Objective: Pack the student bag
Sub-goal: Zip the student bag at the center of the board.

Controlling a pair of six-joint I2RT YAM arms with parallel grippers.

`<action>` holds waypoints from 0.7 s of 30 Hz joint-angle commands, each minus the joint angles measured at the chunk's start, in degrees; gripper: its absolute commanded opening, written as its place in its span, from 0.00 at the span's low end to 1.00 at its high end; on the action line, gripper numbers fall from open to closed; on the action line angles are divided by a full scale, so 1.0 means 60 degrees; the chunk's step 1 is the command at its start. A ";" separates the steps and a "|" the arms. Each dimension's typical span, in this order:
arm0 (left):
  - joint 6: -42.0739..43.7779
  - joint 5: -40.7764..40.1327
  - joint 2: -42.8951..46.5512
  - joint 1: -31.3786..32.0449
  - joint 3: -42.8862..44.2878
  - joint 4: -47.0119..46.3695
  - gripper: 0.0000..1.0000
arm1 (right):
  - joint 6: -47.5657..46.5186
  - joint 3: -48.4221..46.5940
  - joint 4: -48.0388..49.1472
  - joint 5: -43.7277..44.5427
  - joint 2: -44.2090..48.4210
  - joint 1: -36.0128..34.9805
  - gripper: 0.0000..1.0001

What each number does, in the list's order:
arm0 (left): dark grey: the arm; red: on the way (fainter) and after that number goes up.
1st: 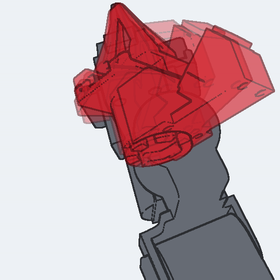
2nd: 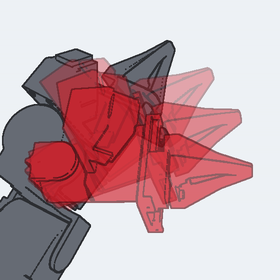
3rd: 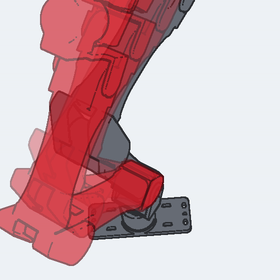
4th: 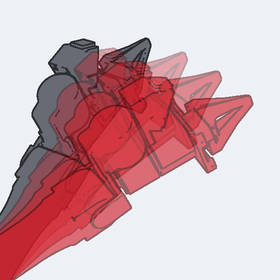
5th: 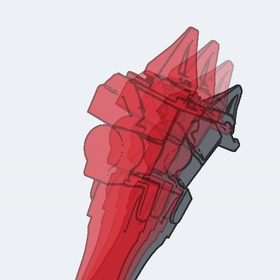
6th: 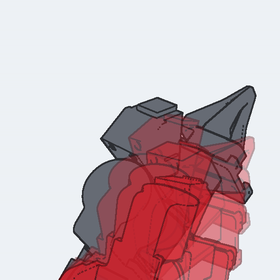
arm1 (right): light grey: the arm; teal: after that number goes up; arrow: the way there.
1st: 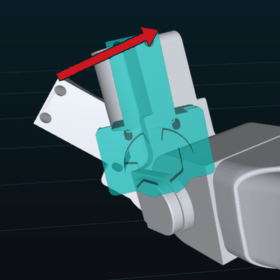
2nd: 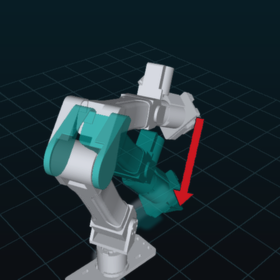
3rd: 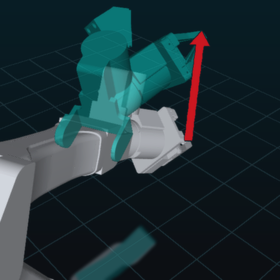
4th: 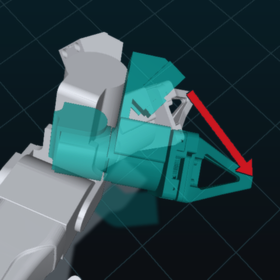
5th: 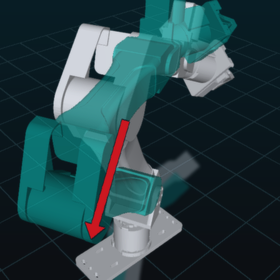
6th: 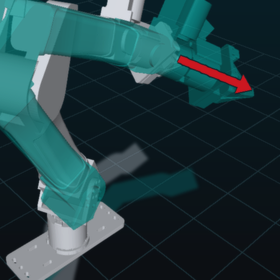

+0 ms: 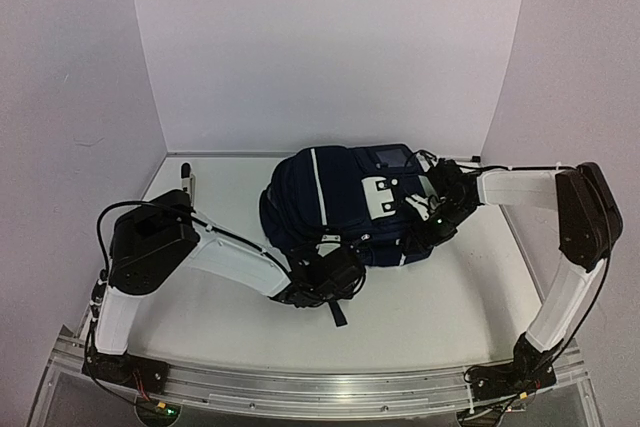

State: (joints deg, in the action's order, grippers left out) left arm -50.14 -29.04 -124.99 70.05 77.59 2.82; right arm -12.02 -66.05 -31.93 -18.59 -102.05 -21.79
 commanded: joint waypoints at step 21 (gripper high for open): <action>0.2694 0.3201 0.2538 -0.0256 -0.1655 -0.1839 0.00 | -0.1999 0.0875 0.0599 -0.2018 0.2315 -0.0506 0.62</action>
State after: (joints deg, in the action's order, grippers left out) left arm -35.72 -14.95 -111.77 68.82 65.37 -2.62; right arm -19.98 -63.48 -31.29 -25.62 -92.56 -20.69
